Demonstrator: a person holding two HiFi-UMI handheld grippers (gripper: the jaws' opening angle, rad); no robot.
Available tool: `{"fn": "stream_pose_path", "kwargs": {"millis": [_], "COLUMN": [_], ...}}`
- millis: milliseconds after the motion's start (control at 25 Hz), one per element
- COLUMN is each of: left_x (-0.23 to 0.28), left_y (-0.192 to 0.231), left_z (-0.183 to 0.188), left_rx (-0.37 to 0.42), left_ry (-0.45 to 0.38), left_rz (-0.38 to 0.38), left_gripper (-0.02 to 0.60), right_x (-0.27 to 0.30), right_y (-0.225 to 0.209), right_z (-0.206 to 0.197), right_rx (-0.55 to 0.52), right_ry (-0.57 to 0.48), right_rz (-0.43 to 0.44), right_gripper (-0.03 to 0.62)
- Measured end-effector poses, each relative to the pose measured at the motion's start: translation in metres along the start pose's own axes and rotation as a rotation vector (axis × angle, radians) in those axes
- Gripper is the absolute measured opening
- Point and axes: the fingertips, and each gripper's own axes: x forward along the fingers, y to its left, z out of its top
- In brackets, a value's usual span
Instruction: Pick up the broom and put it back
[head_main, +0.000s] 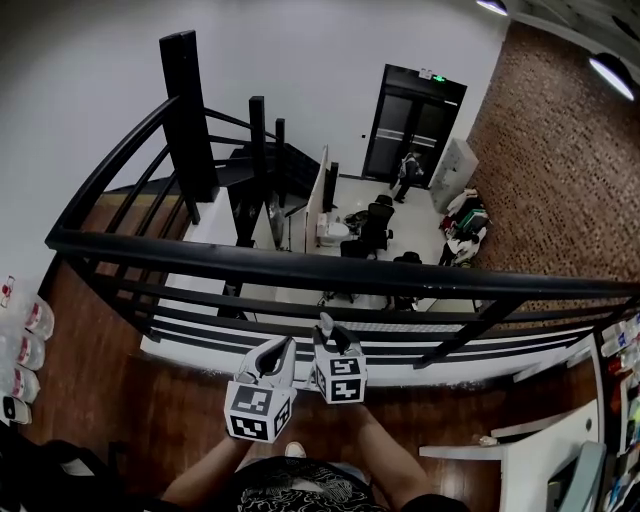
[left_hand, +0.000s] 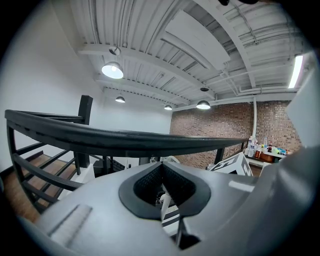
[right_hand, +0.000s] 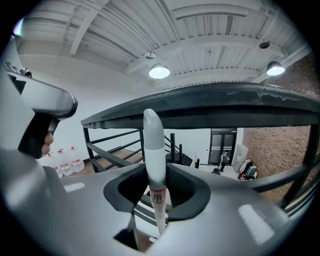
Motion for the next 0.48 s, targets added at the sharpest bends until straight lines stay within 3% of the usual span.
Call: {"fn": "stream_pose_path", "kwargs": {"millis": [480], "left_x": [0.008], "left_y": [0.007], "left_z": [-0.001], "left_rx": [-0.009], "left_ry": [0.01], "left_rz": [-0.007], "left_gripper": [0.003], "right_x": [0.03], "right_y": [-0.016], "right_z": [0.007], "right_rx": [0.021], "right_ry": [0.01], "right_rz": [-0.023], "right_gripper": [0.098]}}
